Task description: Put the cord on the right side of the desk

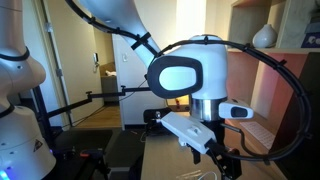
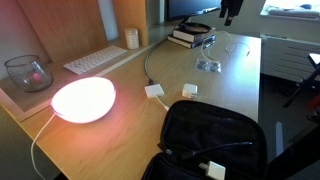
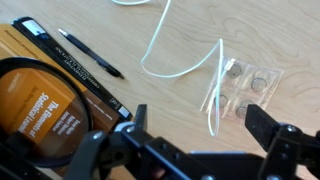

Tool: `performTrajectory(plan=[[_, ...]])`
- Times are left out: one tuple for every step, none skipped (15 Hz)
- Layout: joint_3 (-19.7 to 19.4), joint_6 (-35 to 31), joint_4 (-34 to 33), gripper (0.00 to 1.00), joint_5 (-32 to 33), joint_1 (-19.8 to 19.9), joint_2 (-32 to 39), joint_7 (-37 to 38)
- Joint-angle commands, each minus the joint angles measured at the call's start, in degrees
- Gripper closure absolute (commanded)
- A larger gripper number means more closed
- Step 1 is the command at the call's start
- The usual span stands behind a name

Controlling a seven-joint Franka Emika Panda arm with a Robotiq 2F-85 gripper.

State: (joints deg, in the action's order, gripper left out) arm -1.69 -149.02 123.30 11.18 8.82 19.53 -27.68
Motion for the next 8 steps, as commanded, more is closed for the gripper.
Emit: performTrajectory(plan=[[3.36, 2.09, 0.19, 0.0, -8.48, 3.32, -2.44, -4.81], [3.4, 1.57, 0.16, 0.0, -9.73, 3.39, -2.53, -4.8], [3.7, 1.34, 0.02, 0.0, -11.23, 3.6, -2.57, -5.26], [3.65, 1.06, -0.02, 0.0, -12.14, 3.54, -2.63, -5.09], [3.43, 1.6, -0.07, 0.0, -12.08, 3.24, -2.76, -4.63], [2.59, 0.17, -0.26, 0.0, -10.51, 2.5, -1.36, -3.65], [2.62, 0.09, -0.3, 0.0, -10.73, 2.53, -1.38, -3.71], [2.62, 0.09, -0.34, 0.0, -10.77, 2.53, -1.38, -3.71]])
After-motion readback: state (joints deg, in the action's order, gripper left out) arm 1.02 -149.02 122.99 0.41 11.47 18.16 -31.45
